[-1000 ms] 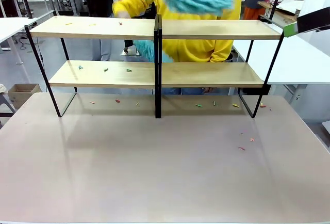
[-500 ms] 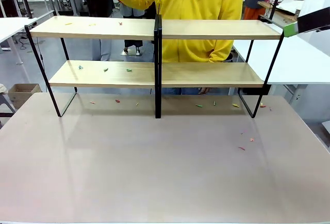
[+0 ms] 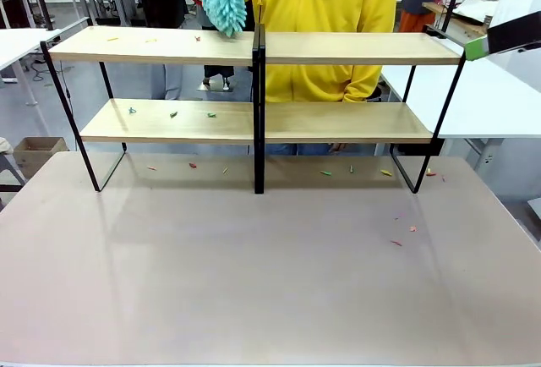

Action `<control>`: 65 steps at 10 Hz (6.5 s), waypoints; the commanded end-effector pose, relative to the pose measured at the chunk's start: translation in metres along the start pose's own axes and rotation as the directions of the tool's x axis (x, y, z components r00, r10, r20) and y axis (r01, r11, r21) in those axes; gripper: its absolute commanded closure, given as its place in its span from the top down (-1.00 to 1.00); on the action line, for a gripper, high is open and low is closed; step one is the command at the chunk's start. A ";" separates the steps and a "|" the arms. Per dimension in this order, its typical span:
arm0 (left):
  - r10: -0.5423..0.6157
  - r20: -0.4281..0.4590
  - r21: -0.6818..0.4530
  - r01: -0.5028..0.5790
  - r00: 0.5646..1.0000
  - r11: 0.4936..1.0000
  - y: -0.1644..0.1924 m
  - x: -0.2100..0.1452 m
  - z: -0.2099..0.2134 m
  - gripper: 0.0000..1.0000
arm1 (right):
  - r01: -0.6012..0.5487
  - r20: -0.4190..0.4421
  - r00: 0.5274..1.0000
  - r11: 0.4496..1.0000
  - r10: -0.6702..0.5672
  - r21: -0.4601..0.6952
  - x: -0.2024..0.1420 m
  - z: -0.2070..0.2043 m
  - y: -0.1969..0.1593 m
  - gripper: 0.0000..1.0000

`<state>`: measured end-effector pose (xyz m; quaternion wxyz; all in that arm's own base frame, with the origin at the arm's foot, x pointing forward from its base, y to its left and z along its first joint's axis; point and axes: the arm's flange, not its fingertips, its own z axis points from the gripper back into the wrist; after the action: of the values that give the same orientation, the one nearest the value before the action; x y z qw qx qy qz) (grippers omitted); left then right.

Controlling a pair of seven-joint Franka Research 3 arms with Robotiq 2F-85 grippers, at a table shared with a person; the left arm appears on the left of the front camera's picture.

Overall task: Clean the shelves.
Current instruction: Clean a randomly selected level of the Shelf with the Duster, then clean another randomly selected level of the Shelf with the Duster.

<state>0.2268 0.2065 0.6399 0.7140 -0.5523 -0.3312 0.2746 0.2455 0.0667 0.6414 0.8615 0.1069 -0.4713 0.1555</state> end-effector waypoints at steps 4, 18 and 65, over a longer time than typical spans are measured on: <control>-0.073 -0.010 -0.037 0.073 0.997 0.997 -0.027 -0.004 0.014 -0.74 | -0.002 -0.001 1.000 1.000 0.002 0.002 0.000 0.001 0.000 1.00; -0.103 -0.040 -0.189 0.094 0.994 0.977 -0.017 0.011 0.100 -0.74 | -0.002 -0.001 1.000 1.000 0.002 0.002 0.000 0.001 0.000 1.00; -0.125 -0.886 0.077 0.407 0.447 0.910 0.008 -0.148 -0.123 -0.74 | -0.002 -0.001 1.000 1.000 0.002 0.002 0.000 0.001 0.000 1.00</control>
<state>0.2214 0.0442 0.5800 0.8729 -0.4687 0.0238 -0.1339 0.2451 0.0669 0.6417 0.8613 0.1067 -0.4718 0.1558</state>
